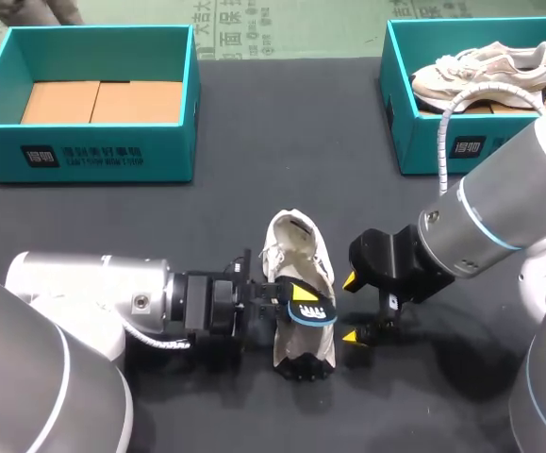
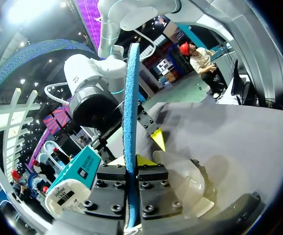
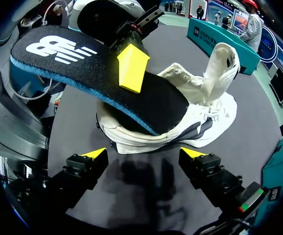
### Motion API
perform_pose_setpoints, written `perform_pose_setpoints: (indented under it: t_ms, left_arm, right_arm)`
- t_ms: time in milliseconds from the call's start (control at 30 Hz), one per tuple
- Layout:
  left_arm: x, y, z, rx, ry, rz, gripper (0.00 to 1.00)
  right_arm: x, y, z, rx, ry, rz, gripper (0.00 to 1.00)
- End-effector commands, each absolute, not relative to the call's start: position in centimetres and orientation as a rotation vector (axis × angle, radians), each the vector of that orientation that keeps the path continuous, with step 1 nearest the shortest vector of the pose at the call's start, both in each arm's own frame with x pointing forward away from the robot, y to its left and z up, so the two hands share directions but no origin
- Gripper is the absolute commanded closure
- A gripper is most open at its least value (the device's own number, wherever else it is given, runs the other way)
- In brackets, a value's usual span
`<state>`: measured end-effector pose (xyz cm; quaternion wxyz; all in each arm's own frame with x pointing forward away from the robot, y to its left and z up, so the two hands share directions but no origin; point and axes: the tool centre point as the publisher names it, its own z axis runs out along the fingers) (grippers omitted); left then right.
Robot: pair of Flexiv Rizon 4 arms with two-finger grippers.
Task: Take the shoe out of the shoebox, open the shoe tongue, remove and reinsert the insole, then place the shoe into the shoebox
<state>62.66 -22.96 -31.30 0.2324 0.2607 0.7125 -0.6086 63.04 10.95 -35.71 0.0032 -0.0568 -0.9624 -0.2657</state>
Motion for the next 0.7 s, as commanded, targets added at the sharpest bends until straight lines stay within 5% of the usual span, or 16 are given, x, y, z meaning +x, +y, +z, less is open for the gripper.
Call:
perform_pose_setpoints:
  t_ms: [33,700]
  left_arm:
    - [63.0,-23.0,-32.0,0.717,1.951,-1.666,1.00]
    - [65.6,-22.9,-35.0,0.737,1.942,-1.573,1.00]
  right_arm:
    - [62.9,10.9,-35.7,-0.179,-3.019,-0.835,0.00]
    - [62.9,10.9,-35.7,-0.179,-3.019,-0.835,0.00]
